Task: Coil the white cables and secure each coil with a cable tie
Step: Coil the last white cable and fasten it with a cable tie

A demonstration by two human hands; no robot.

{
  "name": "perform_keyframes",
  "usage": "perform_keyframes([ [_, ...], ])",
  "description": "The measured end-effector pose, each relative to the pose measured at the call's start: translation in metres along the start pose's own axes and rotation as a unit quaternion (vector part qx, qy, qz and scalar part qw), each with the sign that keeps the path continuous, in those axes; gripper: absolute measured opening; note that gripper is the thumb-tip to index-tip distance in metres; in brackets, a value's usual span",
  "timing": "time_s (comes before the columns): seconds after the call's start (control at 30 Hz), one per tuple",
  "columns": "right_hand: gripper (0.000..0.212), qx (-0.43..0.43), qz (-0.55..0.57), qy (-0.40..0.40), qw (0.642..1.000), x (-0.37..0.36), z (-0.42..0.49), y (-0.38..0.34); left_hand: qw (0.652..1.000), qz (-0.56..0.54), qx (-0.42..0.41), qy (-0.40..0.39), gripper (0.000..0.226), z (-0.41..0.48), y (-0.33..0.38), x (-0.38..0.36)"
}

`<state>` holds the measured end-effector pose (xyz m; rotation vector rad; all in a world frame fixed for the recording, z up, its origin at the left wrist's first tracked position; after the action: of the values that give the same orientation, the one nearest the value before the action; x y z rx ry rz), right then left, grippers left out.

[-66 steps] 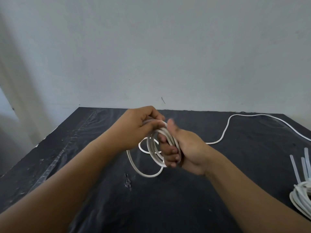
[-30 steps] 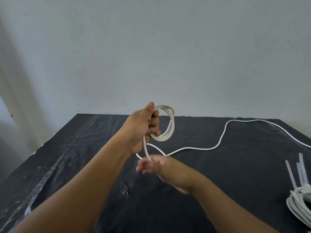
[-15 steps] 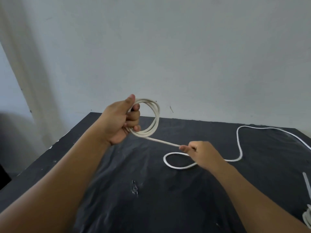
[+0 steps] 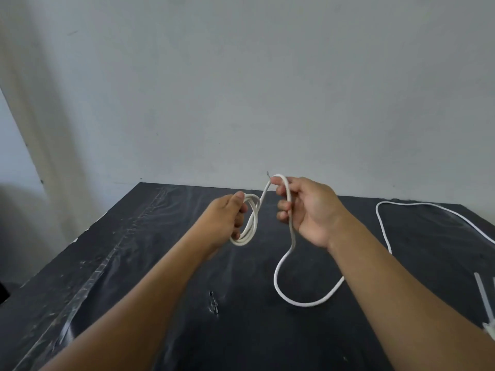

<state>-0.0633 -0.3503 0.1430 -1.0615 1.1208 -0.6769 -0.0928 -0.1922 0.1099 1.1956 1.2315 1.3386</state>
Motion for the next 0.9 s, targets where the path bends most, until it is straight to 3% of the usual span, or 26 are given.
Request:
perform_keyframes([
  [0.1, 0.029, 0.064, -0.226, -0.032, 0.971, -0.018, -0.011, 0.011, 0.999, -0.049, 0.012, 0.015, 0.037, 0.004, -0.001, -0.006],
  [0.2, 0.023, 0.187, -0.5, -0.031, 0.845, -0.028, -0.013, 0.02, 0.994, -0.101, 0.04, -0.025, 0.039, 0.005, -0.006, -0.013],
  [0.27, 0.022, 0.256, -0.575, -0.004, 0.777, -0.034, -0.015, 0.024, 0.984, -0.162, 0.066, -0.033, 0.044, 0.003, -0.009, -0.017],
  [0.33, 0.022, 0.303, -0.591, 0.015, 0.747, -0.04, -0.016, 0.029, 0.974, -0.205, 0.089, -0.024, 0.052, 0.003, -0.012, -0.016],
  [0.4, 0.017, 0.309, -0.578, 0.004, 0.755, -0.044, -0.02, 0.038, 0.96, -0.25, 0.124, -0.032, 0.064, 0.006, -0.015, -0.013],
  [0.47, 0.032, 0.27, -0.582, -0.034, 0.766, -0.045, -0.024, 0.05, 0.944, -0.292, 0.14, -0.067, 0.072, 0.007, -0.016, -0.011],
  [0.53, 0.043, 0.238, -0.593, -0.071, 0.766, -0.044, -0.028, 0.055, 0.938, -0.308, 0.146, -0.069, 0.068, 0.006, -0.018, -0.01],
  [0.67, 0.045, 0.235, -0.594, -0.11, 0.762, -0.043, -0.025, 0.059, 0.932, -0.329, 0.151, -0.026, 0.049, 0.009, -0.028, -0.011],
  [0.9, 0.031, 0.316, -0.498, -0.051, 0.806, -0.028, -0.037, 0.073, 0.899, -0.426, 0.103, -0.012, 0.042, 0.021, -0.021, -0.007],
])
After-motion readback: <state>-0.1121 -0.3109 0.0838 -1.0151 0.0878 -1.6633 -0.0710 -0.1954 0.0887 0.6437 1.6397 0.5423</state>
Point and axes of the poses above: each hand's wrist, its own z-axis towards the middle knuckle, its own x-axis out of the back of the hand, y = z × x, the point moved 3 cm from there along z, towards the middle knuckle, and after that the axes turned 5 degrees about x, right-handed, at the moved point
